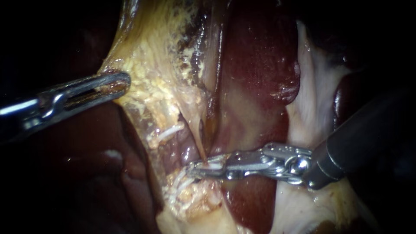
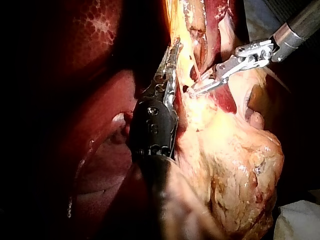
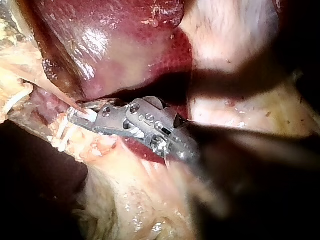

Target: Going back first clip right tube

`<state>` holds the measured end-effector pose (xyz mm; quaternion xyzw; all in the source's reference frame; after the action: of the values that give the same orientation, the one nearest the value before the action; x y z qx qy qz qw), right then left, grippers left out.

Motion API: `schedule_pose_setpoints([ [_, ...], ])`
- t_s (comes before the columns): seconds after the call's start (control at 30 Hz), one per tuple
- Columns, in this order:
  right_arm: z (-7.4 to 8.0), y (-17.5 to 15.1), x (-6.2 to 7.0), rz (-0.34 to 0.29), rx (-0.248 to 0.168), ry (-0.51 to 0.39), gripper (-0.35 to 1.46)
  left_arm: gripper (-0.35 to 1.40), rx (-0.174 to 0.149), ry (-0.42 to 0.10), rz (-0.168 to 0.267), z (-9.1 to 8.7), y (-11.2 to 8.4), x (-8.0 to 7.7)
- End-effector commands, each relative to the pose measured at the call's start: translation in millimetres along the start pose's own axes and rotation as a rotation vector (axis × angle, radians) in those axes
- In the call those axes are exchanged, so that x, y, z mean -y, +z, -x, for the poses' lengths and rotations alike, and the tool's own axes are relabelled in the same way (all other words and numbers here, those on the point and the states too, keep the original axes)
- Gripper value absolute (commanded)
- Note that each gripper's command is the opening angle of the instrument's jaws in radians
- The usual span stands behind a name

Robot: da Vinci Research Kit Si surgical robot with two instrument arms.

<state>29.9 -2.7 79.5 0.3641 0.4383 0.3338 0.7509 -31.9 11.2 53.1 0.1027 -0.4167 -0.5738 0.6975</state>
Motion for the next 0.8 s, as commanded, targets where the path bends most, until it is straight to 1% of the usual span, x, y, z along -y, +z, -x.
schedule_pose_setpoints([
  [0.03,0.0,0.0,0.0,0.001,0.000,0.000,-0.35,-0.35,0.000,0.000,0.000,-0.1,0.0,0.0],
  [0.1,0.0,0.0,0.0,0.001,0.000,0.000,-0.35,-0.35,0.000,0.000,0.001,-0.1,0.0,0.0],
  [0.13,0.0,0.0,0.0,0.002,0.002,0.000,-0.20,-0.35,0.000,0.000,0.001,-0.1,0.0,0.0],
  [0.2,-0.1,-0.1,0.0,-0.002,-0.005,0.007,0.17,-0.35,0.000,0.000,0.001,-0.1,0.0,0.1],
  [0.27,-0.3,-0.1,0.0,-0.009,-0.019,-0.033,0.44,-0.35,0.000,0.000,0.001,-0.1,0.0,0.1],
  [0.3,-0.3,-0.2,0.0,-0.013,-0.027,-0.056,0.50,-0.35,0.000,0.000,0.001,-0.1,0.0,0.1],
  [0.37,-0.5,-0.3,0.1,-0.020,-0.042,-0.132,0.57,-0.35,0.000,0.000,0.001,-0.1,0.0,0.1],
  [0.5,-0.5,-1.0,0.4,-0.034,-0.067,-0.261,0.60,-0.35,0.000,0.000,0.001,-0.1,0.0,0.1],
  [0.8,-1.0,-4.0,1.1,-0.049,-0.070,-0.409,0.60,-0.35,0.000,0.000,0.001,-0.1,-0.1,0.1],
])
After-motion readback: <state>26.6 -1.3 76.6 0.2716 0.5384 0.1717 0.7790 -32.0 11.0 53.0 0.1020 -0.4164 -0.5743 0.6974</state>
